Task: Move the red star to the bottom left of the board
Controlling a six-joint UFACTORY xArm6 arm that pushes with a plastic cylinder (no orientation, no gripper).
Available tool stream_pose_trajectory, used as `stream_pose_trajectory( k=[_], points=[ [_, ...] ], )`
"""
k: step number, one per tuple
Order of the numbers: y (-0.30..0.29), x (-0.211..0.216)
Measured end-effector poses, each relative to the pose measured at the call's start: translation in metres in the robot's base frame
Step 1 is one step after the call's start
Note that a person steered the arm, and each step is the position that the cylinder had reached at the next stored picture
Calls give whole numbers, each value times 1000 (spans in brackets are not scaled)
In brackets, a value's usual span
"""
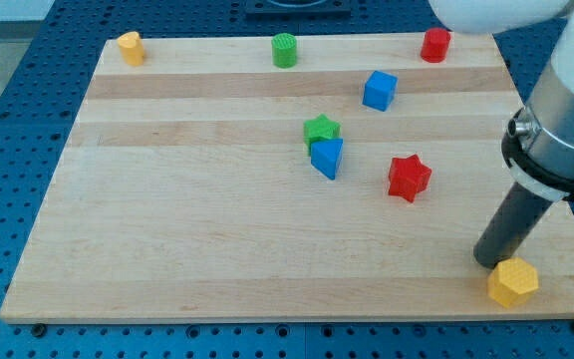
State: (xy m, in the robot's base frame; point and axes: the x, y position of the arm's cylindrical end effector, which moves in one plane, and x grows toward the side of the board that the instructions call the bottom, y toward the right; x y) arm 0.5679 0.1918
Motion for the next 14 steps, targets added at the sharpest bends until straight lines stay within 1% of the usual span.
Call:
stream_pose_trajectory(
  k=[2, 3, 4, 5, 7, 10, 11, 12, 14],
  points=[
    [1, -92],
    [-3, -110],
    [-28, -110],
    [-44, -98],
    [-51, -70],
    [-106, -79],
    [-107, -111],
    [-125, -116],
    [-177, -56]
  ],
)
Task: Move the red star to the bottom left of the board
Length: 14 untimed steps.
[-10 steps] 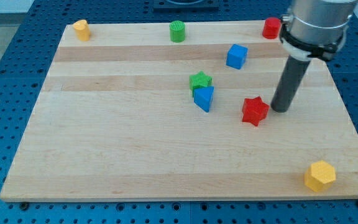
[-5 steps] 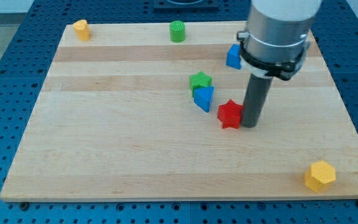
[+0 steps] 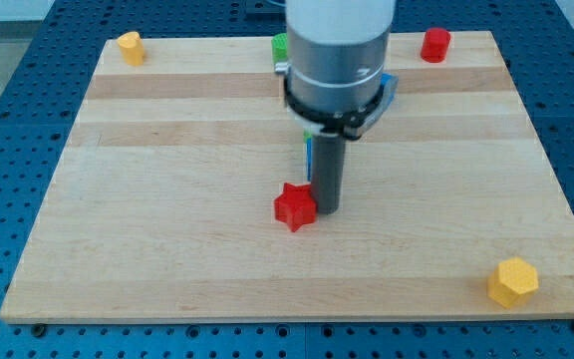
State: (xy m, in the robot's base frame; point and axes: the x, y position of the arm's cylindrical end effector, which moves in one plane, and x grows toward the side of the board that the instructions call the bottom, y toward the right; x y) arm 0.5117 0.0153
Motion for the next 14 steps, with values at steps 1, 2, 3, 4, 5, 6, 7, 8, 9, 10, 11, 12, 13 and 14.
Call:
stream_pose_trajectory(
  k=[1, 2, 3, 4, 5, 6, 7, 8, 9, 10, 11, 12, 13, 14],
  points=[
    [-32, 6],
    [-59, 6],
    [-90, 6],
    [-110, -7],
    [-138, -13],
    [-163, 3],
    [-180, 12],
    [-181, 25],
    [-186, 30],
    [-187, 44],
    [-193, 47],
    [-210, 63],
    [-238, 71],
    [-227, 69]
  ],
)
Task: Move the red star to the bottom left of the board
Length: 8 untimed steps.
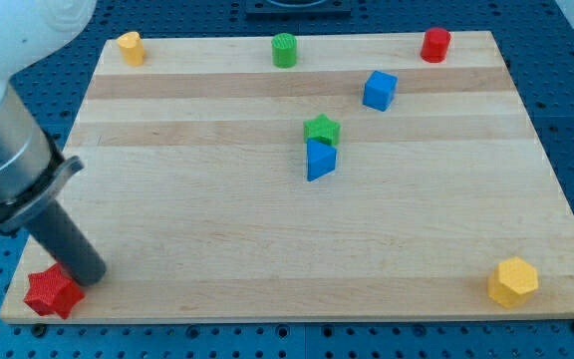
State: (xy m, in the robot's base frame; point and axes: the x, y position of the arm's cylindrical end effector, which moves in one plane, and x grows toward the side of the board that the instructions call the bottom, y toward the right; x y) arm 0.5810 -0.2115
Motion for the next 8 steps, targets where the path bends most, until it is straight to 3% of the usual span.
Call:
stream_pose_trajectory(
  k=[1, 3, 7, 8],
  points=[
    [45, -8],
    [8, 38],
    [-29, 25],
    [24, 10]
  ],
)
